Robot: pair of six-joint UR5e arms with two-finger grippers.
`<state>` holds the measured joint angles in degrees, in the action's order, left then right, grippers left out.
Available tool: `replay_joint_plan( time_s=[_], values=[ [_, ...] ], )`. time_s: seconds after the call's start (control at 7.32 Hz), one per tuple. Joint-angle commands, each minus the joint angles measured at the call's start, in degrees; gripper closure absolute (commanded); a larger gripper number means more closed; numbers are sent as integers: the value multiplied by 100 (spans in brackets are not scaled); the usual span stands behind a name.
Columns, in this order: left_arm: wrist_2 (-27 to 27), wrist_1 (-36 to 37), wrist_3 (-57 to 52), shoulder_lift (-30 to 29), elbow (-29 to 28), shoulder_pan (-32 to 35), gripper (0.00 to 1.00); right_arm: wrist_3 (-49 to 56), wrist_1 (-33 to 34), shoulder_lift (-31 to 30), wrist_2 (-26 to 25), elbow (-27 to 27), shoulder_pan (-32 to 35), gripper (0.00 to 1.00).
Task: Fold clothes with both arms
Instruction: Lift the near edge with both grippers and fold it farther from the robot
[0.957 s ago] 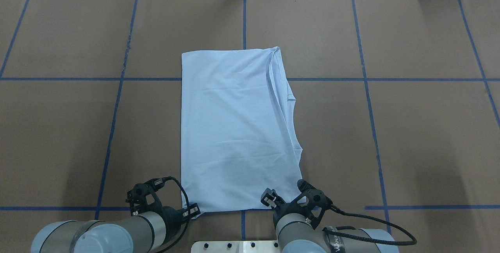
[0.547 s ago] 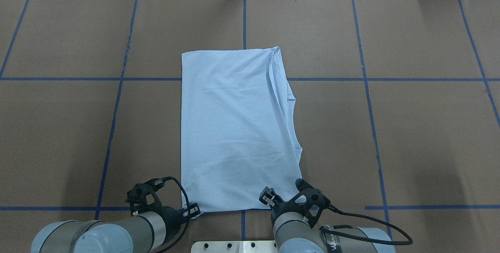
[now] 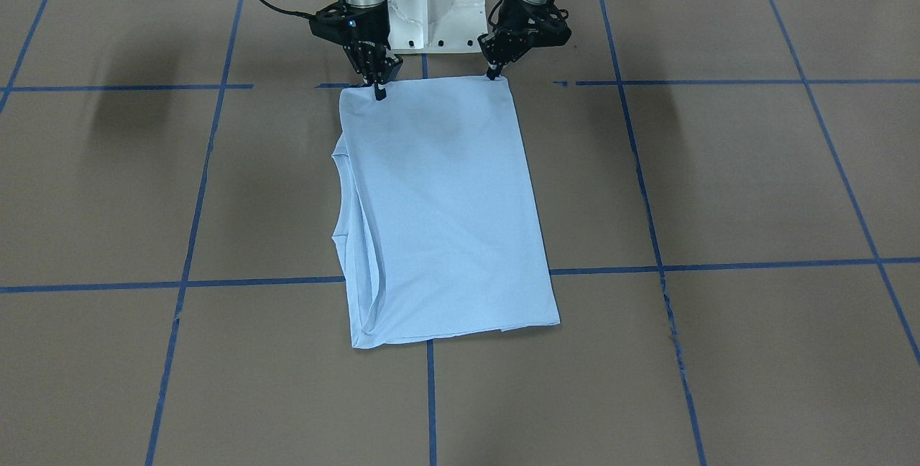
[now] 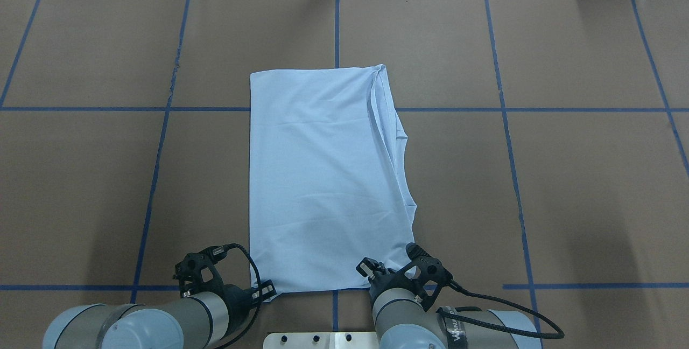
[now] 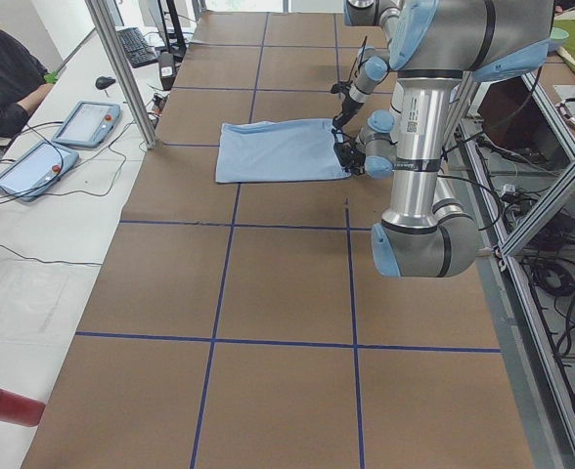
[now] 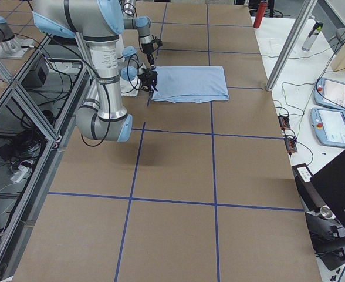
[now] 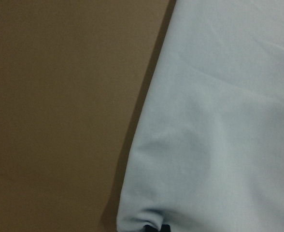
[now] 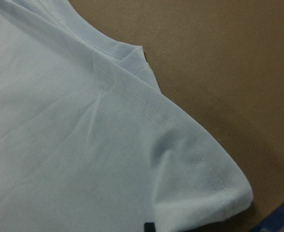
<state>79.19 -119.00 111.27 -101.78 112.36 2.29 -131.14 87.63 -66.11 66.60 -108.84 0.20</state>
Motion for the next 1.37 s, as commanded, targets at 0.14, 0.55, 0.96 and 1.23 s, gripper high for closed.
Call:
replay_joint_plan(
  time_s=[0.14, 0.55, 0.96, 1.23],
  values=[
    [17, 9, -78, 0, 93, 52, 100, 10, 8, 11, -42, -75, 93, 100],
    [262, 1101, -192, 9, 1458, 132, 100, 71, 488, 19, -51, -1005, 173, 100],
    [325, 1475, -263, 70, 2111, 149, 100, 71, 1041, -7, -25, -1759, 173, 100],
    [691, 2482, -299, 9, 3208, 245, 100, 71, 2375, 11, 63, -3154, -37, 100]
  ],
)
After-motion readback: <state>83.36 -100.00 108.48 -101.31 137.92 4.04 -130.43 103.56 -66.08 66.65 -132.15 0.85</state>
